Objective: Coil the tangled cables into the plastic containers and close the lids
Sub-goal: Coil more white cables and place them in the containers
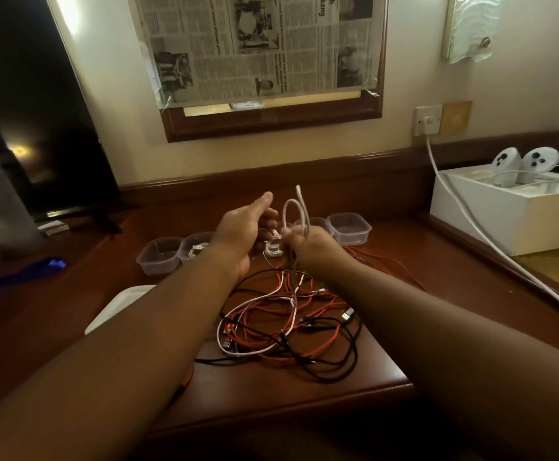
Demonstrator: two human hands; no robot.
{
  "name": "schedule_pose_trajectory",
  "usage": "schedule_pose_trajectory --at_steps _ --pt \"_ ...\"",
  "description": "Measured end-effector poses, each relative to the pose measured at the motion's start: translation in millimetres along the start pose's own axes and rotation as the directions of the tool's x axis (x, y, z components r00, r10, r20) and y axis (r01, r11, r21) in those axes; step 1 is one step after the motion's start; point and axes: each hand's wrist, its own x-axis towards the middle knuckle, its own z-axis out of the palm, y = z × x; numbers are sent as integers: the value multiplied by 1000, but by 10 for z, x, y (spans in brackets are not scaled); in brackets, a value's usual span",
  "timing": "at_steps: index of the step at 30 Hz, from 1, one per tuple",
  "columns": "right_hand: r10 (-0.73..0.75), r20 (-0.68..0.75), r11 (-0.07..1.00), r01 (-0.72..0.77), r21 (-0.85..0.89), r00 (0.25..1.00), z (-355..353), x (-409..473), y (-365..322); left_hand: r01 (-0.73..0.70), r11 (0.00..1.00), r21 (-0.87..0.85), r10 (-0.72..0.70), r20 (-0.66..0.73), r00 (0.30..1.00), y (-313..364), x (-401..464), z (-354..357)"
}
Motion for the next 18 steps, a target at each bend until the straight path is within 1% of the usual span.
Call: schedule_pose_trajectory --at_steps 1,2,3,4,6,7,9,10,11,12,13,14,15,16,17,18 --pt "2 -42 998 1 67 999 -17 13 -7 -7 1000 -11 7 -32 999 -70 -3 1" --pt "9 -83 990 3 140 997 -36 31 -9 13 1000 -29 -13 -32 999 -151 -21 9" --pt "26 -118 971 3 239 993 -59 43 -27 50 998 -42 -50 6 999 -247 -45 16" --pt "50 -146 933 6 361 988 -81 54 -48 99 994 -40 -96 78 992 -348 -80 21" --pt "88 -170 806 30 591 982 -115 62 -113 165 986 14 -164 244 956 -536 -149 15" --pt "105 -170 729 40 683 980 -126 66 -142 156 985 67 -169 300 939 -618 -165 5" --pt "141 -146 555 44 831 979 -142 81 -195 40 966 257 -128 337 933 -741 -157 -15" --pt "155 -135 489 43 871 979 -154 98 -213 -37 927 374 -98 335 937 -785 -141 -23" --pt "167 -135 456 45 889 977 -171 112 -226 -95 876 474 -70 319 945 -816 -129 -29" --pt "174 -148 461 53 886 974 -192 120 -236 -128 831 542 -40 287 957 -842 -103 -37" --pt "171 -178 513 67 856 969 -220 120 -241 -134 813 567 -10 244 970 -856 -79 -49" --pt "152 -220 600 86 795 964 -246 122 -233 -130 817 562 22 194 981 -873 -32 -71" --pt "112 -269 709 112 696 957 -274 121 -216 -130 834 536 61 145 988 -870 9 -90" --pt "50 -312 821 138 553 949 -301 118 -195 -140 848 512 107 94 990 -848 52 -105" --pt "-29 -339 921 157 357 940 -328 119 -160 -158 854 495 156 46 987 -807 88 -118" --pt "-112 -339 979 162 123 934 -350 126 -116 -181 852 491 209 -3 978 -755 128 -131"
